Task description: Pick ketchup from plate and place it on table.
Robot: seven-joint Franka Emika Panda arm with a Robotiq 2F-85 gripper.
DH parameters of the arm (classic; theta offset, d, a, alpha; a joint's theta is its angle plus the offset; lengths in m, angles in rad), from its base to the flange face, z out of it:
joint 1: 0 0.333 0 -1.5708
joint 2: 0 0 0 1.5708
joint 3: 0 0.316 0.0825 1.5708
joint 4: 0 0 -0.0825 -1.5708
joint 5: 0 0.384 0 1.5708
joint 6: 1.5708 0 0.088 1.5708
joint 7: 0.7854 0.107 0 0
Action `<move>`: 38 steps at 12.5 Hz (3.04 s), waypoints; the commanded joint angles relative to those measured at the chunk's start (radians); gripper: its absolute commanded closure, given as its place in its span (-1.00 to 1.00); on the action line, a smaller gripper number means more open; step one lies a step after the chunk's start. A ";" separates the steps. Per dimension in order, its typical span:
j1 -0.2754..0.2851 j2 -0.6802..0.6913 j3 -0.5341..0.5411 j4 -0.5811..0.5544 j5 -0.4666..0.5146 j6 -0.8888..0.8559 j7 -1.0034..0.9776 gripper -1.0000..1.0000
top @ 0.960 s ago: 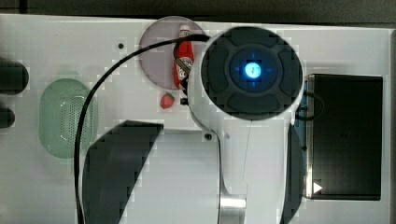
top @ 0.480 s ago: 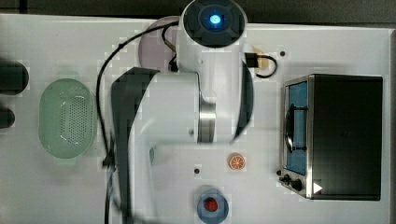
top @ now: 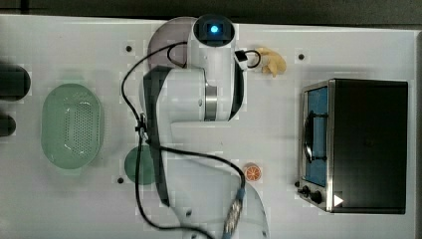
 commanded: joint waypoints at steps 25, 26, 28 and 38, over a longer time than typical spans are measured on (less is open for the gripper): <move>0.060 0.397 -0.002 0.386 -0.135 0.256 -0.255 -0.15; 0.058 0.368 -0.002 0.386 -0.133 0.233 -0.253 -0.15; 0.052 0.290 -0.001 0.386 -0.112 0.129 -0.235 -0.15; -0.052 -0.128 -0.017 0.165 -0.061 -0.100 -0.221 -0.15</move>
